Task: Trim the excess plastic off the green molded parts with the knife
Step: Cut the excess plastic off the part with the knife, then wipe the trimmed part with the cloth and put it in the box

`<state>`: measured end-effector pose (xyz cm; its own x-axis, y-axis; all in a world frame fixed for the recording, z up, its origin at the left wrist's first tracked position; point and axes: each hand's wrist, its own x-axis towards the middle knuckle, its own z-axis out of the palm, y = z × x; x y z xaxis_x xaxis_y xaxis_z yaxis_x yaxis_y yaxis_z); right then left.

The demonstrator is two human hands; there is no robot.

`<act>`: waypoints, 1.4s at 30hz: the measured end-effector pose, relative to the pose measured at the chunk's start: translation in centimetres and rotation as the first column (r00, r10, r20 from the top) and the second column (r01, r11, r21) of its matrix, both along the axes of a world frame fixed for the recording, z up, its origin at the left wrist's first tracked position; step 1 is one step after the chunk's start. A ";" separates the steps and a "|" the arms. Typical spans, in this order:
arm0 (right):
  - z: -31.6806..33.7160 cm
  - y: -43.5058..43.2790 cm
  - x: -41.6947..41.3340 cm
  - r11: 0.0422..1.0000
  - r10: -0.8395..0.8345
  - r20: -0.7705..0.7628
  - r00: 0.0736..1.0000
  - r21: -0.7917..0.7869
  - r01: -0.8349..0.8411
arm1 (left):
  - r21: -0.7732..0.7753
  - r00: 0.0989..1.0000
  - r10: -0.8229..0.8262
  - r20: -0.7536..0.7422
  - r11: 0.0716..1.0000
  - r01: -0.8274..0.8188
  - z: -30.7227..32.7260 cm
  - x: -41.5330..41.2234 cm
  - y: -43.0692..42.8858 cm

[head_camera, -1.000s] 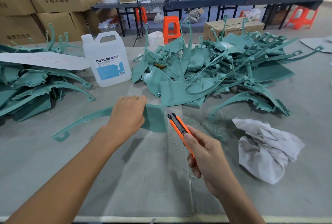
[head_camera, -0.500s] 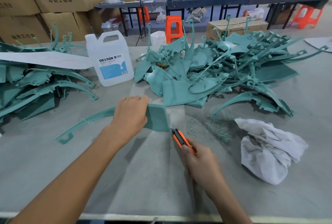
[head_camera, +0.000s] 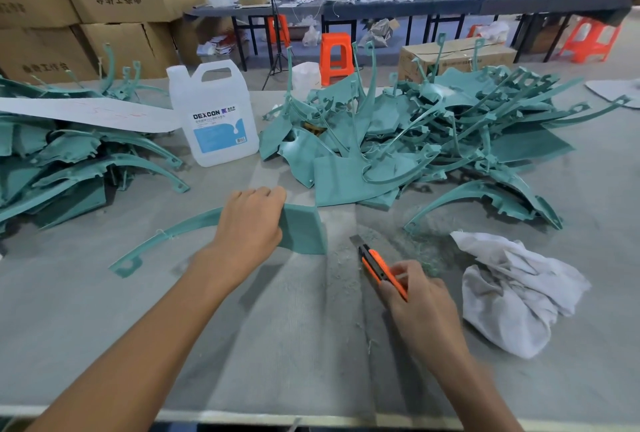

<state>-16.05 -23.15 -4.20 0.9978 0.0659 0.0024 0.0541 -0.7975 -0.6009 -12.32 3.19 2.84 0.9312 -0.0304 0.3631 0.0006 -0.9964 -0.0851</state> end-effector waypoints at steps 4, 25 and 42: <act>0.8 -2.4 1.0 0.980 -0.053 0.217 0.975 -0.175 0.093 | -0.030 0.999 -0.004 0.049 1.000 0.005 -0.6 -0.6 0.6; -1.4 -12.1 -0.2 0.911 -0.413 0.251 0.876 0.089 0.404 | -0.821 0.942 0.055 -0.332 -0.509 -0.260 -4.5 -1.1 -1.1; 5.9 11.0 -3.0 0.829 0.233 0.583 0.778 0.299 -0.472 | -0.767 1.000 -0.011 0.022 -0.642 0.010 1.9 -8.5 -7.3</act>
